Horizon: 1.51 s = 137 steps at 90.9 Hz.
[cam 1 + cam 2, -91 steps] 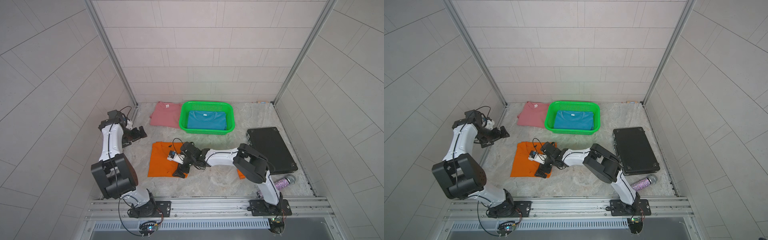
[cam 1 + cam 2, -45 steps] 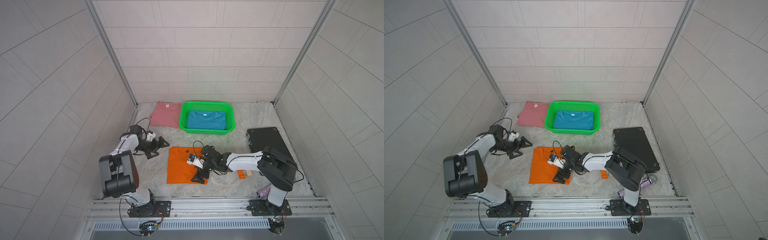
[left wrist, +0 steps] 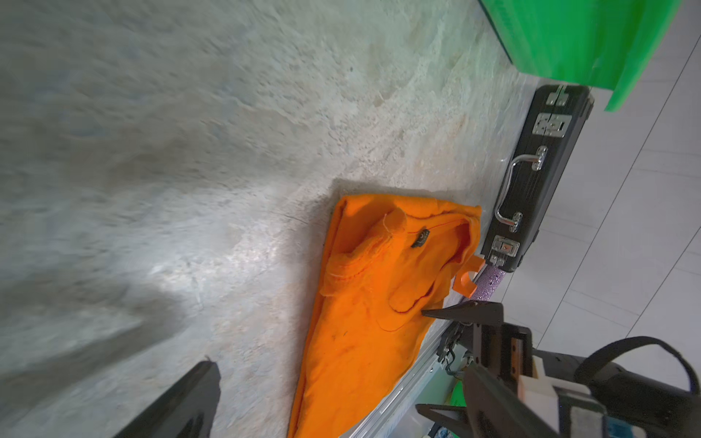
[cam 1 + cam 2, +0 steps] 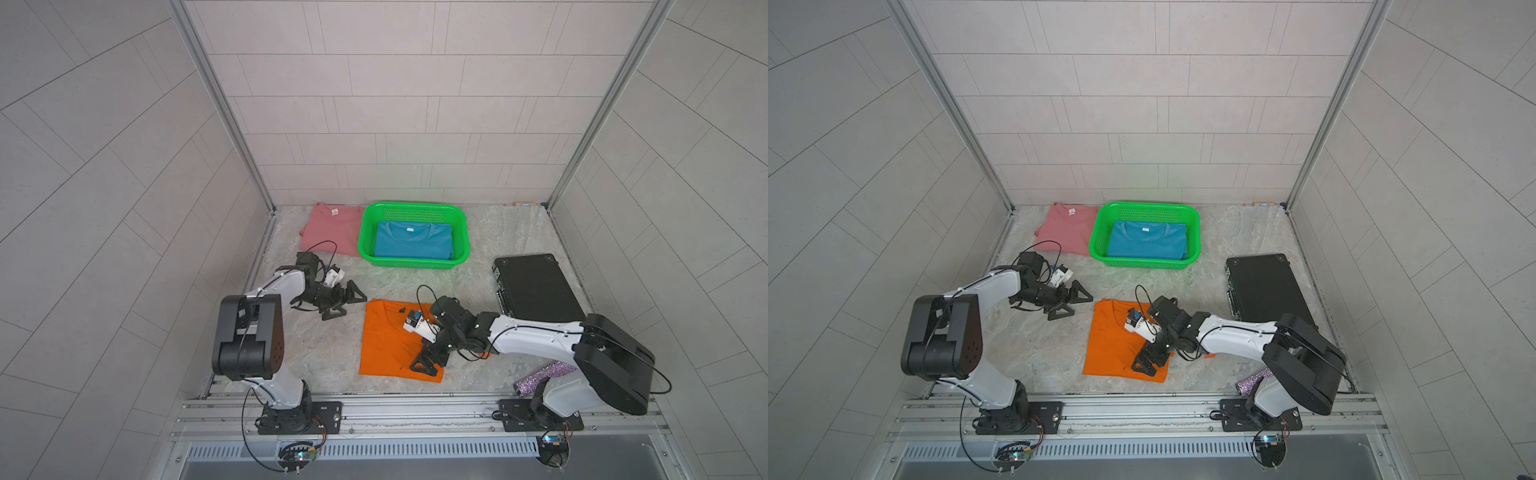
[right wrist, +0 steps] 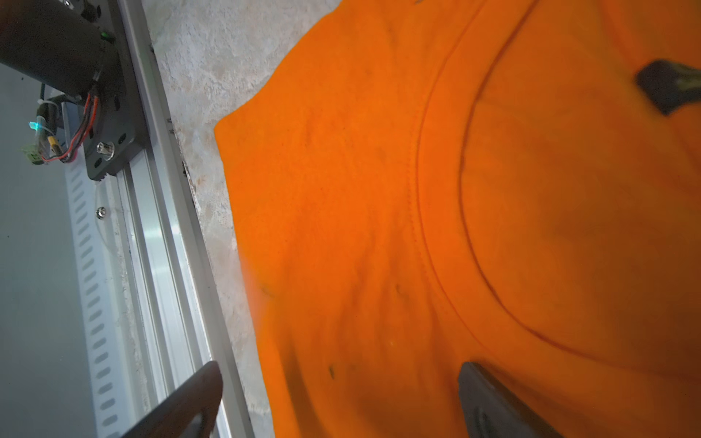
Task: Put the folded t-shirts into the basket
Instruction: Move the T-shirt to the center of the board, then pick up the T-shirt from the center of the board.
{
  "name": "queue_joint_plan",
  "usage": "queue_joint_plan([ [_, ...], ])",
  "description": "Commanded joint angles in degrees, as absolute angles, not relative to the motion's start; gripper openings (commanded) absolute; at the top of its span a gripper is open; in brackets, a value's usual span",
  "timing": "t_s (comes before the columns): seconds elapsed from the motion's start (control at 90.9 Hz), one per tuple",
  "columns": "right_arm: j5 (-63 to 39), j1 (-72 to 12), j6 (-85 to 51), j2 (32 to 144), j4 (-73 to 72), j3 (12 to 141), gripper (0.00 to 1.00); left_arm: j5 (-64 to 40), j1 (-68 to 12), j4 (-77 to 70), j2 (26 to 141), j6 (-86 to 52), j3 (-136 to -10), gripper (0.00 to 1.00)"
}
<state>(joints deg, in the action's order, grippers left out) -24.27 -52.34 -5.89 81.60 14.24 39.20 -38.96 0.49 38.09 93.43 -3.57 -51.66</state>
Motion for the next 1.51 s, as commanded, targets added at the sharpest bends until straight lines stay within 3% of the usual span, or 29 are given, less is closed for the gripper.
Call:
queue_joint_plan([
  [0.0,-21.12,-52.34,-9.41,75.41,20.29,40.44,1.0,-40.42,-2.05,36.06,94.71,-3.29,-50.69,0.99],
  [0.099,-12.16,-52.3,-13.25,69.04,21.71,41.23,1.0,-40.18,-4.34,35.13,95.79,-3.64,-50.78,0.98],
  [0.187,7.91,-51.98,-25.61,61.64,22.77,40.88,1.0,-43.0,-4.98,31.82,95.85,-4.83,-49.45,0.93],
  [0.242,20.3,-51.06,-40.1,57.63,26.31,40.14,1.0,-43.33,-5.21,29.18,95.61,-6.21,-48.38,0.9],
  [0.275,23.81,-49.59,-44.18,55.83,28.79,39.75,1.0,-43.08,-5.19,27.89,95.48,-7.03,-47.81,0.88],
  [0.451,0.26,-33.76,-40.28,59.33,31.59,41.03,0.98,-42.47,-5.36,26.02,97.73,-9.23,-49.27,0.86],
  [0.638,-13.06,-31.24,-36.55,67.87,31.44,42.05,1.0,-42.12,-5.57,25.91,100.55,-10.52,-49.68,0.84],
  [0.737,-20.26,-28.01,-34.55,71.96,31.73,42.97,0.93,-42.17,-6.0,25.8,101.86,-10.98,-49.44,0.79],
  [0.979,-28.09,-24.17,-31.6,81.95,26.17,44.18,0.78,-42.2,-7.54,25.16,105.95,-11.78,-50.29,0.67],
  [1.177,-30.01,-23.49,-30.39,87.57,22.5,44.25,0.74,-41.89,-7.6,25.93,110.08,-12.13,-52.9,0.65],
  [1.254,-30.54,-22.77,-29.67,88.95,22.11,44.15,0.74,-42.86,-7.69,25.74,110.61,-11.86,-53.01,0.57],
  [1.464,-32.79,-20.82,-29.19,92.77,19.36,43.41,0.71,-42.02,-9.35,29.63,113.17,-10.55,-54.81,0.55],
  [1.497,-33.51,-20.83,-29.06,93.34,18.86,43.54,0.69,-42.2,-9.55,29.74,113.24,-10.33,-54.76,0.46],
])
